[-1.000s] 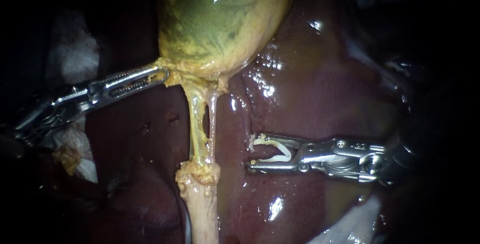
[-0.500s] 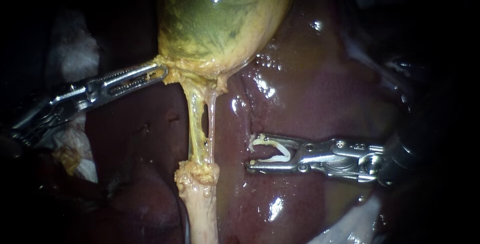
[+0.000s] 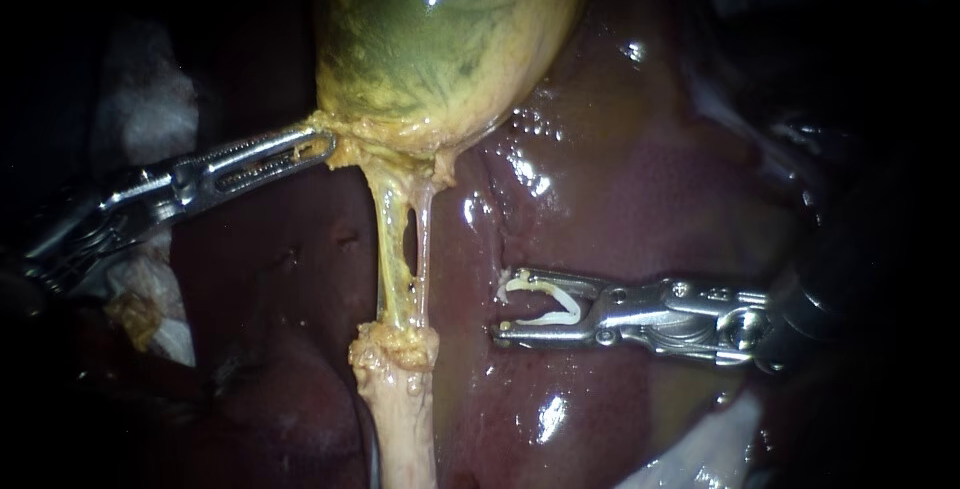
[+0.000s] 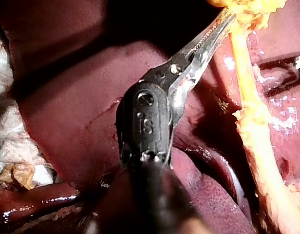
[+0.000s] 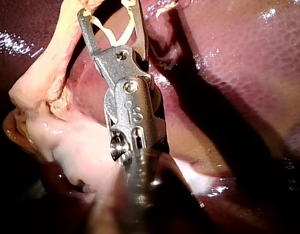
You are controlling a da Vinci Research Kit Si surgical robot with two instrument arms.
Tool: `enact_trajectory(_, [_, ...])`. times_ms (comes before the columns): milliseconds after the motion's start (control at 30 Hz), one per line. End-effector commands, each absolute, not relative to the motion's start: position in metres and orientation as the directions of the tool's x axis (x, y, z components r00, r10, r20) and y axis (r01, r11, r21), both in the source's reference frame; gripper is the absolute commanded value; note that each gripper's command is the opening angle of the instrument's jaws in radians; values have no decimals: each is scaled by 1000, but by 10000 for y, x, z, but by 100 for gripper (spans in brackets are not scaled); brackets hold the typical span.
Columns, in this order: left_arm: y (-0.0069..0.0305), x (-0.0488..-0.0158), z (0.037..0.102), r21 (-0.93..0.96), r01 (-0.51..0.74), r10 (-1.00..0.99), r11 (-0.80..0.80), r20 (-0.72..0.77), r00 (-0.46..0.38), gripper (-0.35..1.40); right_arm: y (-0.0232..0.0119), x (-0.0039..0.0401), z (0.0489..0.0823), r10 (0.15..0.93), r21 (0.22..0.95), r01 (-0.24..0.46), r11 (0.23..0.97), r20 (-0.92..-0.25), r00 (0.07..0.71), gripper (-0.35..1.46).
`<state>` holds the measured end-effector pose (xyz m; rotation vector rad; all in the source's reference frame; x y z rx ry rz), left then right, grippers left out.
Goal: Grabbing gallbladder
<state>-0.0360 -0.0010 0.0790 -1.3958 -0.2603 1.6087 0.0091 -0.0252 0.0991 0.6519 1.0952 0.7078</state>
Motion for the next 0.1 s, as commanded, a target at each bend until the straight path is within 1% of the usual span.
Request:
enact_trajectory(33, [-10,-360,790,-686,-507,751,-521,-651,109,-35,-252,91,991,781,768,-184,613,-554,290,60])
enact_trajectory(100, [-10,-360,790,-686,-507,751,-521,-651,109,-35,-252,91,991,780,768,-184,613,-554,290,60])
